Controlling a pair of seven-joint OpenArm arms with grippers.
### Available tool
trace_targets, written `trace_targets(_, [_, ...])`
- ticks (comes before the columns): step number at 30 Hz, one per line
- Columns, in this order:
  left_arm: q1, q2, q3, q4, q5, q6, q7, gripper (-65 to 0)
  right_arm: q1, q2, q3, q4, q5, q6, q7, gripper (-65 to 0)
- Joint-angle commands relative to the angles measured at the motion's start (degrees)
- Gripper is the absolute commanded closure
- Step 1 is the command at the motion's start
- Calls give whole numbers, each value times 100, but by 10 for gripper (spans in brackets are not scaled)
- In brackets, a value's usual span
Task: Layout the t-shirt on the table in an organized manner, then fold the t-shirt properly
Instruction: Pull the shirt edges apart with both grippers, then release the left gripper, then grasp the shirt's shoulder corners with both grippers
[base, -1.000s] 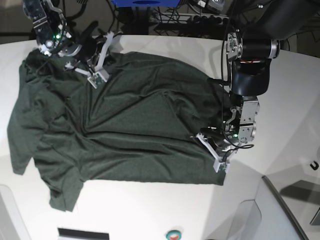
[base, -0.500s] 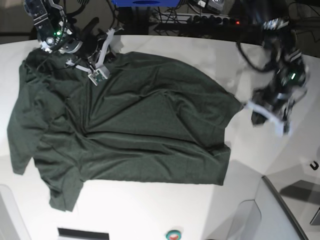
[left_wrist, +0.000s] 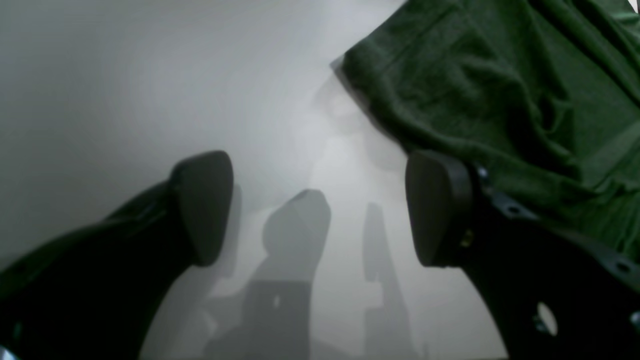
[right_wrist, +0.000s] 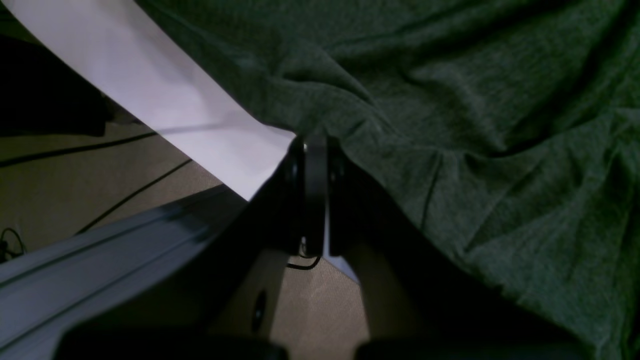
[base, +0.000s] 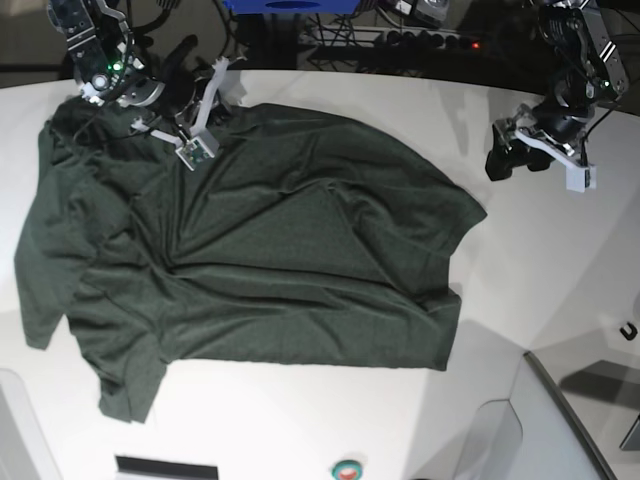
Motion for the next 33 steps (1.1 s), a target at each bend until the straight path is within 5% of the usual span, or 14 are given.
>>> trace_targets(1, [-125, -77, -7, -62, -111, -65, -126, -518, 4, 30, 13, 66, 62, 12, 96, 0])
trace_targets(8, [-653, -33, -7, -695, 566, -56, -170, -517, 4, 30, 13, 66, 62, 12, 96, 0])
trace_targets(13, [-846, 196, 2, -994, 1260, -39, -768, -517, 4, 30, 22, 66, 62, 12, 96, 0])
trace_targets(26, [-1233, 205, 582, -1583, 1269, -30, -821, -513, 13, 30, 22, 57, 62, 12, 96, 0])
trace_targets(33, [-1382, 284, 564, -1961, 1269, -30, -830, -260, 13, 30, 22, 48, 62, 12, 96, 0])
